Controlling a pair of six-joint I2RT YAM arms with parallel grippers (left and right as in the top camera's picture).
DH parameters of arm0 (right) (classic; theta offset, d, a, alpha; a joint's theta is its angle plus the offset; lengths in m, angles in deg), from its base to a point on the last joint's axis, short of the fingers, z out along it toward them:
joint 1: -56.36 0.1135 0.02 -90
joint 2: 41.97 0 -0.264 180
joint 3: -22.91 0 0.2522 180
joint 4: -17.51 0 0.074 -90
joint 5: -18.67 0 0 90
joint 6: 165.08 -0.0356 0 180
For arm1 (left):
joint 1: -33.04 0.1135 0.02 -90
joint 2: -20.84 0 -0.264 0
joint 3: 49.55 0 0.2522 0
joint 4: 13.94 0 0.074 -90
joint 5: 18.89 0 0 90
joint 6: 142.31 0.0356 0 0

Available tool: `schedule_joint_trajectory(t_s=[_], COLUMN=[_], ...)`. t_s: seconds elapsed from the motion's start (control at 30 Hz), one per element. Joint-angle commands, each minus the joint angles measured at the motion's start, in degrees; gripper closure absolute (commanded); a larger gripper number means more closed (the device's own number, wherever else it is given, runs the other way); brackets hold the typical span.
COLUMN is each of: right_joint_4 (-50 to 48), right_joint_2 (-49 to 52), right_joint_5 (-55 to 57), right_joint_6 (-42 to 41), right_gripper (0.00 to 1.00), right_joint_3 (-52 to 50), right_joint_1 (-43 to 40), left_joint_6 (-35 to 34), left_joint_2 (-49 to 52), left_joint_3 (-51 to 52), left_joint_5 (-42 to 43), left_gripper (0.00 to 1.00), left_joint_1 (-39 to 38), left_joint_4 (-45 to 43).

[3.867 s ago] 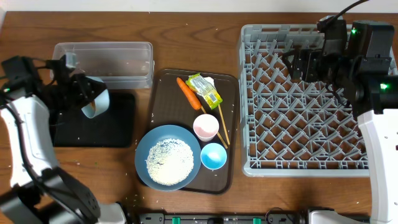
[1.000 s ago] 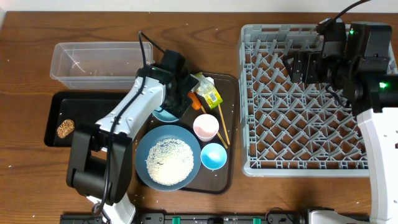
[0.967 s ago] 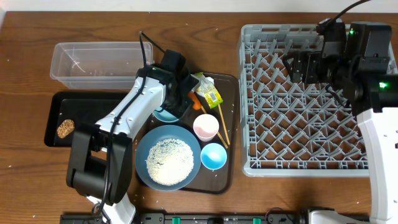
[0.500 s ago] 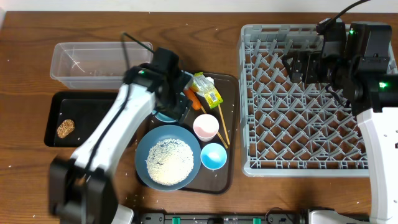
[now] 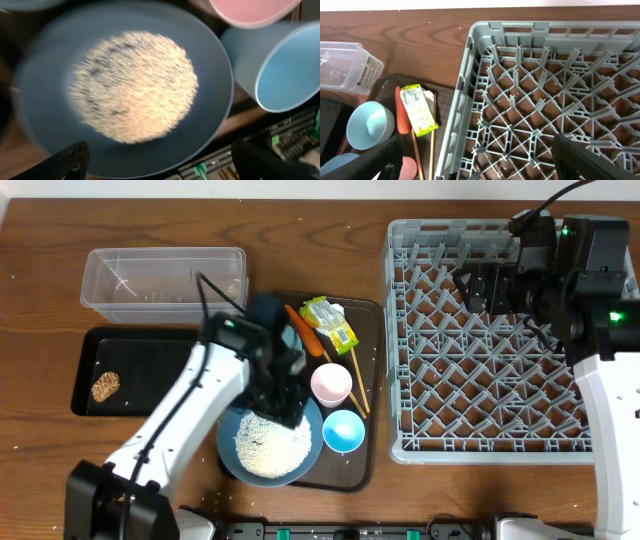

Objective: Sort waste into correct bins and load items into the dishwasher rack

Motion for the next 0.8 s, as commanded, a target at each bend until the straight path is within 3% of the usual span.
schedule_joint_trajectory(t_s=[0.0,0.13,0.27,0.47,0.77], right_joint_4=[0.1,0.8,2.0,3.1,4.0], right_joint_2=[0.3,0.3,0.4,1.3,2.9], right_joint_5=[0.2,0.2,0.2,0.2,0.2], right_joint_6=[-0.2,-0.2,-0.2,-0.2,-0.2], right_gripper=[0.11,0.11,0.12,0.12,0.13], right_joint_3=[1.0,1.0,1.0,0.8,0.6], right_joint_1=[-0.4,-0.4,-0.4,-0.1,0.0], left_joint_6=[-3.6,-10.5,-18.5,-23.6,-26.6], left_joint_2=[-3.4,-6.5,-6.6,-6.6,-6.6], left_joint_3=[1.9,4.5,8.7,17.5,22.7], left_joint_5=[1.2,0.5,-5.7,-8.0,-6.1], left_gripper=[0.09,0.09,0.09,0.14,0.46], left_joint_1=[-4.0,-10.2,-14.1,-15.0,-15.2], left_joint_4=[-0.9,-4.1,-7.6,-14.6,-20.4])
